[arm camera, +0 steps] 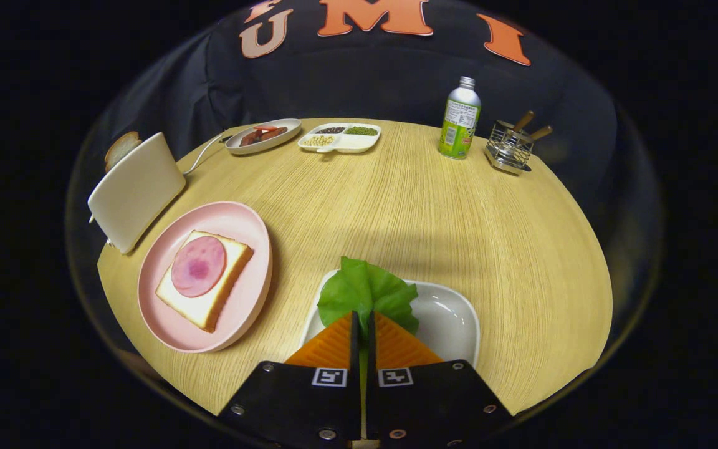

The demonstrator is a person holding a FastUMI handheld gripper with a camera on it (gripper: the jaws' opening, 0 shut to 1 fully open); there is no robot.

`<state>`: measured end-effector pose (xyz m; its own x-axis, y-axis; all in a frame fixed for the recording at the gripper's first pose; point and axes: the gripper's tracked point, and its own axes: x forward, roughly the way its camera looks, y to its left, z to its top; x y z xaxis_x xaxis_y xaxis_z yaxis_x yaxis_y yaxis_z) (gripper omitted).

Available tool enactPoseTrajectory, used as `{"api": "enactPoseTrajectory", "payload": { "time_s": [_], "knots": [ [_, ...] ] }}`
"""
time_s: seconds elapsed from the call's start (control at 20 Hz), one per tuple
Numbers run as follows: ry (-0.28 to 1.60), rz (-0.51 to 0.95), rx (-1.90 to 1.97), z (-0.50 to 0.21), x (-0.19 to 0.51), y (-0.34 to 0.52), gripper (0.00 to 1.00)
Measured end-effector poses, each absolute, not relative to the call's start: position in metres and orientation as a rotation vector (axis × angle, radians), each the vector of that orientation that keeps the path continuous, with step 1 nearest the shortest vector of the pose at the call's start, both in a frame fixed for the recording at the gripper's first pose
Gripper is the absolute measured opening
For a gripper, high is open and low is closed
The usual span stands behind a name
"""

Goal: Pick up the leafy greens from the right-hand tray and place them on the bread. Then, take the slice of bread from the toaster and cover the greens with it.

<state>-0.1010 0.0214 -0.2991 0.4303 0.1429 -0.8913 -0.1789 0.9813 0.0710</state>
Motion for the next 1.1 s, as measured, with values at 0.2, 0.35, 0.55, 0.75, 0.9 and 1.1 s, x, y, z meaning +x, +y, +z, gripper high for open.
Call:
{"api": "enactPoseTrajectory", "payload": {
  "time_s": [0.2, 0.35, 0.55, 0.75, 0.9, 1.1],
  "knots": [
    [1.079, 0.219, 0.055, -0.287, -0.098, 0.029, 0.02],
    [1.047, 0.233, 0.105, -0.274, -0.096, 0.034, 0.02],
    [0.997, 0.258, 0.148, -0.254, -0.088, 0.045, 0.02],
    [0.953, 0.313, 0.172, -0.233, -0.079, 0.07, 0.02],
    [0.931, 0.366, 0.176, -0.222, -0.074, 0.094, 0.01],
    [0.925, 0.432, 0.188, -0.217, -0.071, 0.126, 0.01]
  ]
}}
